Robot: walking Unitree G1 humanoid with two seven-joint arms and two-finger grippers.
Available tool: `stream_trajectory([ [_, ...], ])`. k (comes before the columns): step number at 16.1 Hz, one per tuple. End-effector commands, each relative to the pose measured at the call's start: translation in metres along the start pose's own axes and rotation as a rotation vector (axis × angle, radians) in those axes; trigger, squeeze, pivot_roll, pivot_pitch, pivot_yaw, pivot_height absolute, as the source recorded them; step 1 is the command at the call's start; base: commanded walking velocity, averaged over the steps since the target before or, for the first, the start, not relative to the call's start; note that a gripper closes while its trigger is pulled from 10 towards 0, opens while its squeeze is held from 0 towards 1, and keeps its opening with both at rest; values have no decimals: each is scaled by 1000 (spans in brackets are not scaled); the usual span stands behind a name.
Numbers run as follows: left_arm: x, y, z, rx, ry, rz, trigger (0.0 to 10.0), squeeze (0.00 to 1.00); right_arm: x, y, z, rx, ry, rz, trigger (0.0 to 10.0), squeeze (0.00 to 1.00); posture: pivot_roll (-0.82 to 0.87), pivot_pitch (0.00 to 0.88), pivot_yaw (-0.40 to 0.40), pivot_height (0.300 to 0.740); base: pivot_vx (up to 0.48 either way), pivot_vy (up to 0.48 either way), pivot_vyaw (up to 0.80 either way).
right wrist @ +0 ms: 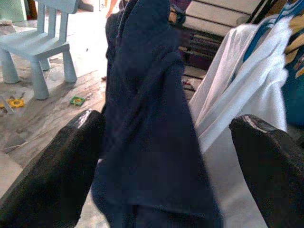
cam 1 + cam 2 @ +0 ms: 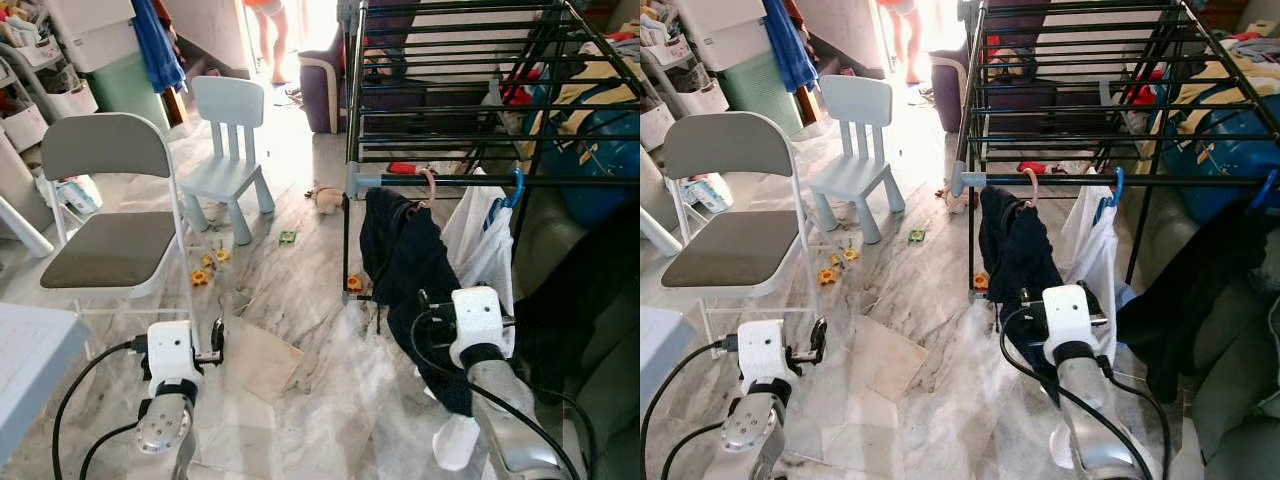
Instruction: Hang hanger
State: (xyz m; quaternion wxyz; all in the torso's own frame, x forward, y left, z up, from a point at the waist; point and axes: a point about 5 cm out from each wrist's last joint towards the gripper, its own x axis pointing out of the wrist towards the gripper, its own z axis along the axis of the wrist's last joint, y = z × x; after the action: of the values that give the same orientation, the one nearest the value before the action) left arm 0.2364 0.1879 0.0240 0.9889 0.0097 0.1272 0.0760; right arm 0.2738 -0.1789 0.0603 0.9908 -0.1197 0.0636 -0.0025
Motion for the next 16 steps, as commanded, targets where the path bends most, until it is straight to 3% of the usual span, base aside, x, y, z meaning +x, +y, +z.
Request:
stream_trajectory([
  [1,3,3,0,6,-5,15,10000,0,4,2,2,9,-10,5,10000,0,-130,0,80,740,-334,0,0],
  [5,14,0,4,14,-6,10,10000,0,9,0,3,18,-10,-5,10000,0,-148,0,103,740,-359,0,0],
  [16,20,4,0,29,-1,14,10000,0,17,1,-12,37,45,-16,10000,0,-128,0,110,740,-416,0,0],
])
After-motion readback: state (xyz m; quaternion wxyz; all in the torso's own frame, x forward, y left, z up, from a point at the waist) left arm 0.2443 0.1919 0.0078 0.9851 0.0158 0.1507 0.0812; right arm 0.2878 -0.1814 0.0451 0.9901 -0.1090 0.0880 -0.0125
